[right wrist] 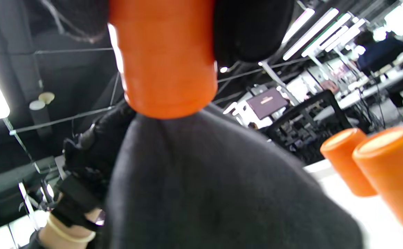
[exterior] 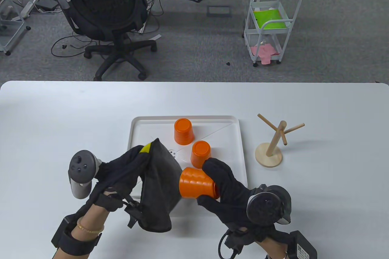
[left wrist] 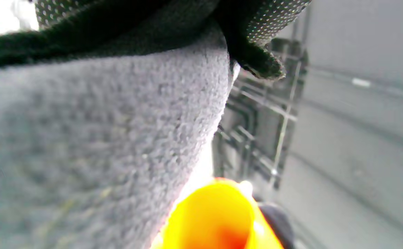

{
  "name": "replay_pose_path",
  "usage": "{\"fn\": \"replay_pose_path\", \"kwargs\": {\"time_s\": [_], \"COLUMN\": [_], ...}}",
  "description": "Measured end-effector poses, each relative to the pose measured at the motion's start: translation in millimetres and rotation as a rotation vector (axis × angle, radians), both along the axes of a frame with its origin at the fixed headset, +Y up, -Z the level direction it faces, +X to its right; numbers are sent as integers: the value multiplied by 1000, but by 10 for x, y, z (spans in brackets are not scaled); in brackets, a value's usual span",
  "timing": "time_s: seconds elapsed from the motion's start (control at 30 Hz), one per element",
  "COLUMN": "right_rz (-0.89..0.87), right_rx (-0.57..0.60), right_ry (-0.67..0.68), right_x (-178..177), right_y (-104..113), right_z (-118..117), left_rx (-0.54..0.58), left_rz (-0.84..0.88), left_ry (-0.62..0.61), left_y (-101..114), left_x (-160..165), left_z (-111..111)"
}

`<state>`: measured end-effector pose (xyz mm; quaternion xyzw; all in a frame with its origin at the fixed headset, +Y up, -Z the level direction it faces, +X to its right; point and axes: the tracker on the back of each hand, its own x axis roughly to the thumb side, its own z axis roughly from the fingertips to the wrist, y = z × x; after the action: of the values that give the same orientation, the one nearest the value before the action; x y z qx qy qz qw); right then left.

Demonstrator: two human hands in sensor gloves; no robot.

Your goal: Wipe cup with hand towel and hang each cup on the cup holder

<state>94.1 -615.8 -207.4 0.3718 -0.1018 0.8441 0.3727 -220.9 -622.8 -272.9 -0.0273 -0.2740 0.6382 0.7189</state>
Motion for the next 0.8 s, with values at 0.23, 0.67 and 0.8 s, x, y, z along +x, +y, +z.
{"fn": "replay_pose_path", "kwargs": {"time_s": [0.23,0.67,0.8], "right_rz": [105,-68,-153], "right_rx": [143,-106,-293], "right_ry": [59,18,67], "right_x": [-128,-27,35], "right_y": [-116,-235,-337], "right_z": [3,-202,-346], "left_rx": [-160,98,316], "left_rz": [123,73,-172], "left_ry": [-235,-432,-385], "left_y": [-364,-416,-371], "left_x": [288,475,555], "left_z": [2,179,294]}}
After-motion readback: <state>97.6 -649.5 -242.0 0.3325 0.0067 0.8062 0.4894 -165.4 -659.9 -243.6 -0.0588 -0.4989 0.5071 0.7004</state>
